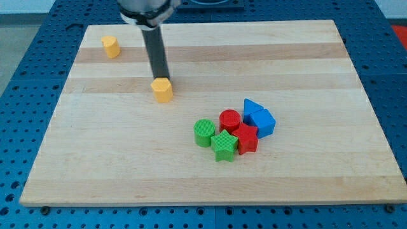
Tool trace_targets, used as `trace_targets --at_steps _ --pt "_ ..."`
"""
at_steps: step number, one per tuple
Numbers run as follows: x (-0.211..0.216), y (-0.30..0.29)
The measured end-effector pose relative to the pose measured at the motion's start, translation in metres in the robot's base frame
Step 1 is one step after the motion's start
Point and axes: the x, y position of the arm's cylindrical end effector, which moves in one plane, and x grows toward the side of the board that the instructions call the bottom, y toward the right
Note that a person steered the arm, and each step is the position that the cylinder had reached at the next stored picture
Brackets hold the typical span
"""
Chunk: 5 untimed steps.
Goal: Push the yellow hexagon to the group of blocks
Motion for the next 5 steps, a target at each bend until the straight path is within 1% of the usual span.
trace_targets --at_steps 1,2,3,4,5 --pt "0.002 0.018" --pt "0.012 0.020" --pt "0.005 0.015" --pt "-0.012 -0.009" --pt "0.005 -0.042"
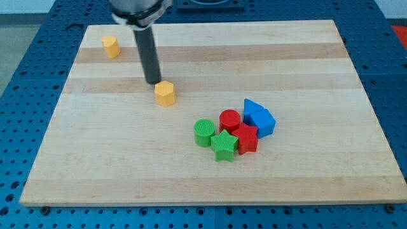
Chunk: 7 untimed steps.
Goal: Push the yellow hexagon to the group of blocks
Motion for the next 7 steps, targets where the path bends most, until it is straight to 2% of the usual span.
trace_targets --at_steps 1,2,3,4,5,6,7 --pt "0.034 0.004" --pt "0.046 0.045" --pt "0.046 0.086" --pt "0.046 0.073" --pt "0.023 0.063" --pt "0.003 0.071" --pt "0.006 0.093"
